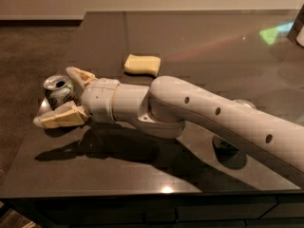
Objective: Place 7up can upright
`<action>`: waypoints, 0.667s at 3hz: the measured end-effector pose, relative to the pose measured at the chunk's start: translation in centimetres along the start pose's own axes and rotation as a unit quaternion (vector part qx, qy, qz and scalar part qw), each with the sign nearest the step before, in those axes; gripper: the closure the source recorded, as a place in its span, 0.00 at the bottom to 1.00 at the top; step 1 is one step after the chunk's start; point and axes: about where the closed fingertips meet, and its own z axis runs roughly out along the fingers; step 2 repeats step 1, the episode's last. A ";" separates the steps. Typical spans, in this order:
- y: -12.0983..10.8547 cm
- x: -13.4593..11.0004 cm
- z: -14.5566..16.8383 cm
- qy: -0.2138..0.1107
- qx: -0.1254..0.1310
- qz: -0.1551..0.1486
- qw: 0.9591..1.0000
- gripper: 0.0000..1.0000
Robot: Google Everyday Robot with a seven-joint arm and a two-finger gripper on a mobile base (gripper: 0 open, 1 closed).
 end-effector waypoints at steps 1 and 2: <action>0.0 0.0 0.0 0.000 0.000 0.000 1.000 0.00; 0.0 0.0 0.0 0.000 0.000 0.000 1.000 0.00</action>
Offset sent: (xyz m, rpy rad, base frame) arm 0.0000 0.0000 0.0000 0.0000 0.0000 0.0000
